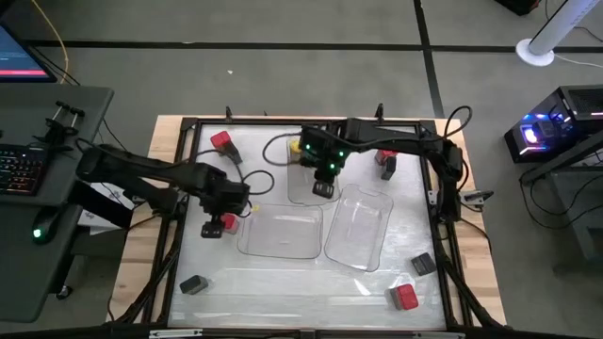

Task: Sort spices by type
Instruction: Put the left bottom red seasoning can into the left transparent bin

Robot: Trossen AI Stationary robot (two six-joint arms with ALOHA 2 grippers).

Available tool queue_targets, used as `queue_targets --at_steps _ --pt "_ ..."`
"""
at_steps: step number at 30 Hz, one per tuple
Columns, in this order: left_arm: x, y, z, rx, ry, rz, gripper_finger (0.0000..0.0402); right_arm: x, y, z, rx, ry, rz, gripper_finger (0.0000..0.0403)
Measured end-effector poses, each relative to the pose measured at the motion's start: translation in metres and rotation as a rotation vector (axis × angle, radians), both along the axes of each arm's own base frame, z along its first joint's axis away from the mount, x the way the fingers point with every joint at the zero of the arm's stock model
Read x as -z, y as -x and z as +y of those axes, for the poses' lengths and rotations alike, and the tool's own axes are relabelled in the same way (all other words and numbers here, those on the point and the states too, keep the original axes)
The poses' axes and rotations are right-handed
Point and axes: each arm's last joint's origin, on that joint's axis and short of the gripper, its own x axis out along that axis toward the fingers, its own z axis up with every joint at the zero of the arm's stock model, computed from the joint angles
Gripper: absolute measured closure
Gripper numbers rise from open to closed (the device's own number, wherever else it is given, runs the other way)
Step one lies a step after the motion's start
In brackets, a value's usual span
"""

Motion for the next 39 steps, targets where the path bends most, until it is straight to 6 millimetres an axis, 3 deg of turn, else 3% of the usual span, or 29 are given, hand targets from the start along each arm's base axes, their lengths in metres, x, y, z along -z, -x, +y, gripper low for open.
queue_targets --at_steps 7,25,39 --pt "0.014 -0.010 -0.001 0.164 -0.084 0.049 0.0071 -0.018 0.011 0.018 0.037 0.071 -0.016 0.0403" --pt "0.032 -0.007 0.000 0.113 -0.089 0.057 0.0073 -0.091 0.075 0.022 0.245 0.186 -0.192 0.0403" --pt "0.032 -0.008 -0.012 0.107 -0.110 0.030 0.0073 -0.117 0.106 0.022 0.340 0.260 -0.283 0.0403"
